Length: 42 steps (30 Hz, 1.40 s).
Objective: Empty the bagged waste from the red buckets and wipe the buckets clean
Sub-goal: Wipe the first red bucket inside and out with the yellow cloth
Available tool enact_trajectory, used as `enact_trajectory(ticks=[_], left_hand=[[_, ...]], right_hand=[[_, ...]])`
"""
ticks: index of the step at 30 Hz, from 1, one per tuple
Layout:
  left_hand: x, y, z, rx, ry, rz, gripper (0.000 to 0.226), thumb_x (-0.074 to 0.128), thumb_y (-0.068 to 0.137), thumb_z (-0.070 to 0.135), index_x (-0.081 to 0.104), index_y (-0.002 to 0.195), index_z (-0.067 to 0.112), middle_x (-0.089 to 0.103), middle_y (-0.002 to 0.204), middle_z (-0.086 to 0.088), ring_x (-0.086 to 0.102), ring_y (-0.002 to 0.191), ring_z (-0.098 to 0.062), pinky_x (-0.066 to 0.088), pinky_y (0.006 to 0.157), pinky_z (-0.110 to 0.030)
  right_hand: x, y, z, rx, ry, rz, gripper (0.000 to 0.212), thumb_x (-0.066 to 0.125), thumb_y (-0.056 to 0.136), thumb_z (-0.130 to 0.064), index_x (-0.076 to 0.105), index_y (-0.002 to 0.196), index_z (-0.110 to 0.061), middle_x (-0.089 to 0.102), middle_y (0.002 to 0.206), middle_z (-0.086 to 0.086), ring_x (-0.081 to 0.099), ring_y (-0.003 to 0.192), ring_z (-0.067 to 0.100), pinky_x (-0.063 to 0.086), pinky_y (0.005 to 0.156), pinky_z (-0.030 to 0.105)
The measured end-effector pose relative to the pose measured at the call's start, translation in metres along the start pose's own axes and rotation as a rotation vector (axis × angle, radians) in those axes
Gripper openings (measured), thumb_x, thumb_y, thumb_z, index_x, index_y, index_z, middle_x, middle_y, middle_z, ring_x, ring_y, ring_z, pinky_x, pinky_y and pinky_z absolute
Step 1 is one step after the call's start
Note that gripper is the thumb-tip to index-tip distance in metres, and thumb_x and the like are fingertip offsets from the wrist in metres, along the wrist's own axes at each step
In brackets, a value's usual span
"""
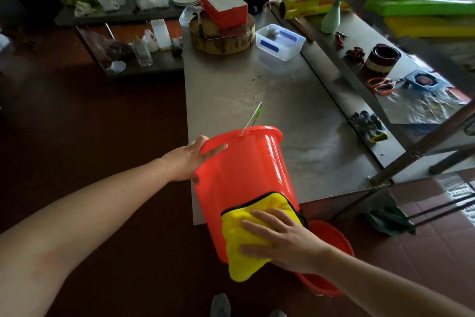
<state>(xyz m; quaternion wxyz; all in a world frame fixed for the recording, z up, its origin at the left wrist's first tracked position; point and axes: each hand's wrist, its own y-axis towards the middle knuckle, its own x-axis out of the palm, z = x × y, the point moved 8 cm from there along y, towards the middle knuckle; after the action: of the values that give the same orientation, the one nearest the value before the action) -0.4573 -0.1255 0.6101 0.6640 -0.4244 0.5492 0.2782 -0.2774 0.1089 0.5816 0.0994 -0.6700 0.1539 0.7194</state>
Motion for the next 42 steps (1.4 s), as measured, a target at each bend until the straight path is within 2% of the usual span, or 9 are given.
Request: enact_trajectory(ticks=[4,8,11,16,21,27,32,36,42], left_hand=[[0.004,-0.004,-0.004,0.021,0.021,0.017,0.137,0.090,0.071,0.032,-0.018,0.153,0.051,0.011,0.148,-0.008,0.052,0.116,-0.029,0.056,0.090,-0.041],[0.006,-0.003,-0.010,0.024,0.011,0.029,0.127,0.091,0.067,0.032,0.002,0.158,0.039,0.018,0.146,-0.008,0.052,0.121,-0.032,0.055,0.092,-0.043],[0.006,-0.005,-0.013,0.036,-0.038,0.057,0.116,0.093,0.062,0.030,0.016,0.149,0.032,0.023,0.140,-0.006,0.053,0.117,-0.031,0.057,0.087,-0.042],[0.016,-0.011,-0.022,0.015,-0.022,0.042,0.134,0.090,0.070,0.032,-0.012,0.155,0.050,0.018,0.145,-0.006,0.049,0.124,-0.030,0.054,0.095,-0.042],[0.019,-0.015,-0.022,0.004,-0.044,0.021,0.135,0.090,0.071,0.030,-0.015,0.152,0.054,0.016,0.147,-0.005,0.050,0.124,-0.031,0.054,0.096,-0.045],[0.017,-0.011,-0.021,-0.006,-0.016,0.020,0.135,0.089,0.071,0.038,-0.018,0.153,0.050,0.013,0.149,-0.008,0.051,0.125,-0.032,0.052,0.100,-0.042],[0.020,-0.013,-0.024,-0.005,0.025,0.031,0.130,0.084,0.072,0.051,-0.013,0.157,0.042,0.013,0.149,-0.011,0.046,0.130,-0.030,0.046,0.105,-0.035],[0.026,-0.018,-0.036,-0.029,-0.040,0.030,0.127,0.083,0.072,0.053,-0.009,0.159,0.038,0.011,0.151,-0.012,0.050,0.126,-0.031,0.048,0.101,-0.034],[0.031,-0.021,-0.045,-0.039,-0.093,-0.002,0.129,0.082,0.076,0.051,-0.025,0.149,0.054,0.001,0.156,-0.005,0.051,0.127,-0.030,0.052,0.100,-0.038]], right_hand=[[-0.012,0.044,0.034,-0.104,-0.033,-0.076,0.062,0.054,0.096,-0.040,0.030,0.152,-0.048,0.016,0.168,0.000,0.021,0.152,0.034,0.037,0.113,0.057],[-0.039,0.095,0.102,0.051,-0.014,-0.033,0.061,0.063,0.094,-0.034,0.041,0.150,-0.045,0.024,0.166,0.001,0.027,0.151,0.034,0.037,0.114,0.056],[-0.044,0.111,0.122,0.150,0.038,-0.053,0.062,0.065,0.095,-0.034,0.040,0.151,-0.045,0.019,0.167,-0.001,0.019,0.154,0.032,0.031,0.116,0.057],[-0.030,0.076,0.065,0.046,0.037,0.004,0.069,0.070,0.086,-0.038,0.042,0.148,-0.045,0.024,0.166,0.001,0.026,0.150,0.038,0.033,0.113,0.063],[-0.008,0.013,0.010,-0.039,0.023,-0.011,0.058,0.057,0.094,-0.048,0.038,0.149,-0.050,0.021,0.167,-0.002,0.020,0.153,0.034,0.036,0.113,0.060],[-0.022,0.024,0.064,0.118,0.164,0.027,0.079,0.073,0.082,-0.036,0.037,0.152,-0.045,0.020,0.168,0.001,0.026,0.151,0.035,0.038,0.113,0.057],[-0.048,0.071,0.150,0.377,0.276,0.175,0.054,0.068,0.095,-0.032,0.052,0.147,-0.029,0.032,0.162,0.011,0.036,0.145,0.041,0.044,0.105,0.060],[-0.046,0.094,0.152,0.385,0.292,0.190,0.054,0.064,0.098,-0.036,0.048,0.149,-0.031,0.027,0.164,0.007,0.032,0.147,0.040,0.040,0.108,0.061],[-0.023,0.047,0.080,0.219,0.232,0.140,0.061,0.062,0.092,-0.035,0.043,0.151,-0.040,0.020,0.167,0.002,0.020,0.152,0.038,0.034,0.111,0.064]])
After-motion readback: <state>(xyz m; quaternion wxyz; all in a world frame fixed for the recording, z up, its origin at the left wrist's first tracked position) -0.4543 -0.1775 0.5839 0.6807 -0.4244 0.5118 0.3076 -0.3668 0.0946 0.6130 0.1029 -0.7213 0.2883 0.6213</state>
